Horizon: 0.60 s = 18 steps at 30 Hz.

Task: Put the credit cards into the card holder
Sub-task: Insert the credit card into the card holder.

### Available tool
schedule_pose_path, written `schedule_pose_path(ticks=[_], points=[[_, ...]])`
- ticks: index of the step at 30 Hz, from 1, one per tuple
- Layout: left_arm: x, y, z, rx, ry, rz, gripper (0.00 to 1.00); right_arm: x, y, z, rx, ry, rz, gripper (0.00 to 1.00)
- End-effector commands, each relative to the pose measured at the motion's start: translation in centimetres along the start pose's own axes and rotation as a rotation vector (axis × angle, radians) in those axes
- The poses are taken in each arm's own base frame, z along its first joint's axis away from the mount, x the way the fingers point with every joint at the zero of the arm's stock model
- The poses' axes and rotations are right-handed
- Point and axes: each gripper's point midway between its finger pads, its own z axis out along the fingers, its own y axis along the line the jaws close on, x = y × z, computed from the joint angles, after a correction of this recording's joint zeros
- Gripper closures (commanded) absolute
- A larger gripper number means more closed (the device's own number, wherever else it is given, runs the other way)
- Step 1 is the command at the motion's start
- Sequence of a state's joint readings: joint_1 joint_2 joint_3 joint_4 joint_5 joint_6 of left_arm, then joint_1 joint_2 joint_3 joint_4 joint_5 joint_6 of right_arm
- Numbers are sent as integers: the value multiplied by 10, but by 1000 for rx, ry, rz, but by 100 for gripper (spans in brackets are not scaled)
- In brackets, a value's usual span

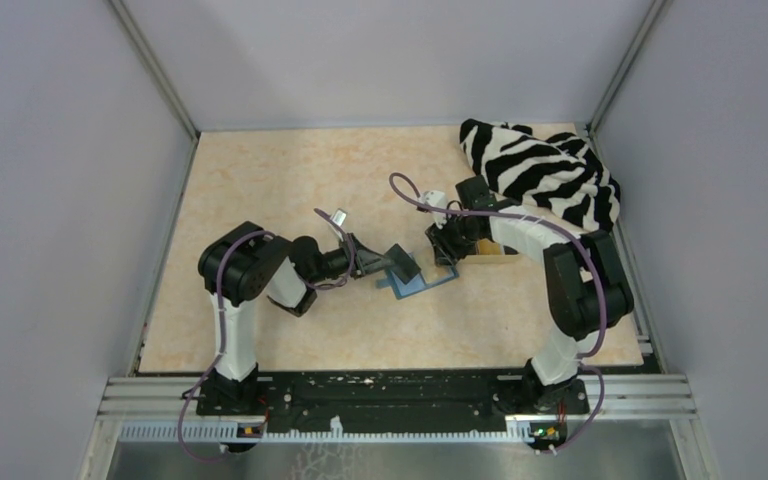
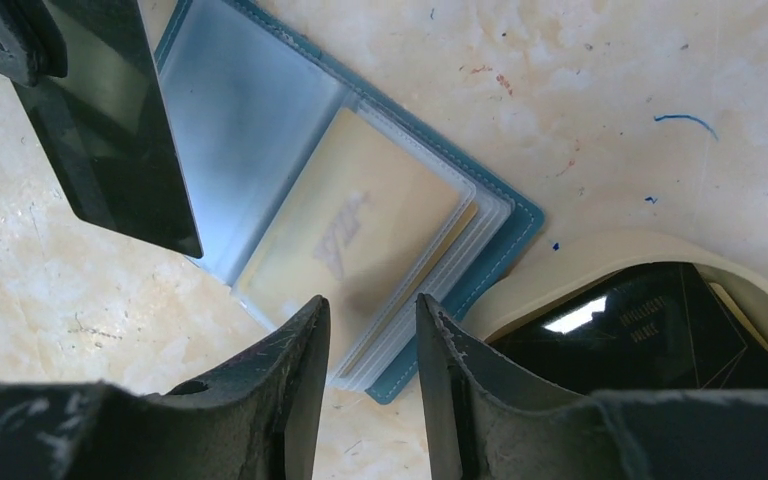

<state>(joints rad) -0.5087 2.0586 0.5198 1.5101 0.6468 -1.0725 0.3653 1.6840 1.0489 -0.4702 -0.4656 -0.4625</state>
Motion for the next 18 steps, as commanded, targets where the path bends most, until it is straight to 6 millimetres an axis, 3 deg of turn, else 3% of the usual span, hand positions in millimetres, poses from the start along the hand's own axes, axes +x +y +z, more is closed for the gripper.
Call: schedule_pose_path(ticks=[1, 18], points=[[-9, -2, 4, 11, -36, 16, 100, -18, -15, 0, 74, -11, 7, 61], [0, 24, 6, -91, -1, -34, 100, -11, -7, 11, 47, 46, 35, 68]])
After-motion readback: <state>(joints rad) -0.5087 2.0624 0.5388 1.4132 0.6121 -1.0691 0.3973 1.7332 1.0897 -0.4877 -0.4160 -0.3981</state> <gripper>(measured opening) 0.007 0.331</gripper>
